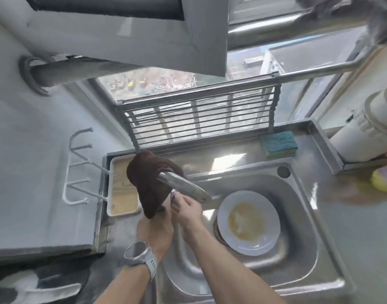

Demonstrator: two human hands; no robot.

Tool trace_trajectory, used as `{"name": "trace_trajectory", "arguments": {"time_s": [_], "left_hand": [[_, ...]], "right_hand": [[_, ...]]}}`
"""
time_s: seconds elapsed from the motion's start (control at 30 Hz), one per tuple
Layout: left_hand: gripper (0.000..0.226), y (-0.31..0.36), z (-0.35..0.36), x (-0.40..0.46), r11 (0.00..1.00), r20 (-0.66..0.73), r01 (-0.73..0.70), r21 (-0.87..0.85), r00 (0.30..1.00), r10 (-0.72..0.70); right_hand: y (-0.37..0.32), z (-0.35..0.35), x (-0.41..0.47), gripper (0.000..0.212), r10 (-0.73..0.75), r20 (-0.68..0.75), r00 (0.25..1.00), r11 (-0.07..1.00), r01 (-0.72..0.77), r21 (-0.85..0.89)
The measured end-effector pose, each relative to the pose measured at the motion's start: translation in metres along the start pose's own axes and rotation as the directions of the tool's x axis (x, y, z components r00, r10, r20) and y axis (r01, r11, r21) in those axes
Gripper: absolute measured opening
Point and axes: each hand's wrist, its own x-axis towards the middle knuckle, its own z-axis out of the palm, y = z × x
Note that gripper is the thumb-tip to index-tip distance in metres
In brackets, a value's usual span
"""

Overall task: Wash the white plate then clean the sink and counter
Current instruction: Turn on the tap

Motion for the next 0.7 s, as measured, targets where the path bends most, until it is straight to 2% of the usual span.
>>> {"name": "trace_trajectory", "arguments": {"time_s": [0.07,0.13,0.2,0.27,0.3,0.33,0.43,0.5,0.53,0.63,0.7], "left_hand": [[0.043,-0.002,-0.003,0.000,0.999,0.074,0.015,0.031,0.997,-0.017],[0.035,-0.002,-0.006,0.002,0.991,0.187,0.035,0.133,0.981,-0.059],[0.033,-0.002,-0.009,0.001,0.993,0.197,-0.019,0.115,0.980,-0.004],[0.037,-0.004,-0.008,0.001,0.988,0.178,-0.087,0.129,0.982,0.063],[0.043,-0.005,-0.006,0.003,0.979,0.212,-0.116,0.170,0.974,0.079],[0.045,-0.005,-0.006,0.003,0.963,0.190,-0.160,0.216,0.975,0.119],[0.033,0.001,-0.012,0.000,0.968,0.297,-0.124,0.217,0.953,0.056],[0.029,0.002,-0.014,0.000,0.978,0.274,-0.114,0.175,0.960,0.063],[0.027,0.004,-0.017,0.000,0.969,0.259,-0.131,0.209,0.963,0.075],[0.047,-0.001,-0.009,0.005,0.935,0.206,-0.192,0.300,0.969,0.133],[0.052,-0.007,-0.003,0.006,0.916,0.168,-0.217,0.337,0.971,0.169]], "right_hand": [[0.005,-0.007,0.001,0.034,-0.019,0.036,0.999,0.996,0.016,0.089],[0.007,-0.010,0.003,0.047,-0.056,0.064,0.996,0.990,0.047,0.133],[0.005,-0.011,0.005,0.056,-0.060,0.082,0.995,0.986,0.046,0.159],[0.003,-0.013,0.006,0.046,-0.060,0.071,0.996,0.985,0.047,0.166],[0.003,-0.013,0.006,0.041,-0.062,0.062,0.996,0.983,0.050,0.174],[0.002,-0.013,0.005,0.038,-0.065,0.054,0.996,0.983,0.054,0.174],[0.001,-0.011,0.003,0.035,-0.075,0.030,0.997,0.983,0.069,0.170],[0.002,-0.010,0.003,0.035,-0.075,0.020,0.997,0.983,0.071,0.171],[0.003,-0.010,0.003,0.036,-0.077,0.017,0.997,0.982,0.072,0.173],[0.005,-0.008,0.001,0.034,-0.085,0.004,0.996,0.976,0.082,0.201],[0.004,-0.008,0.000,0.032,-0.103,-0.005,0.995,0.970,0.101,0.223]]}}
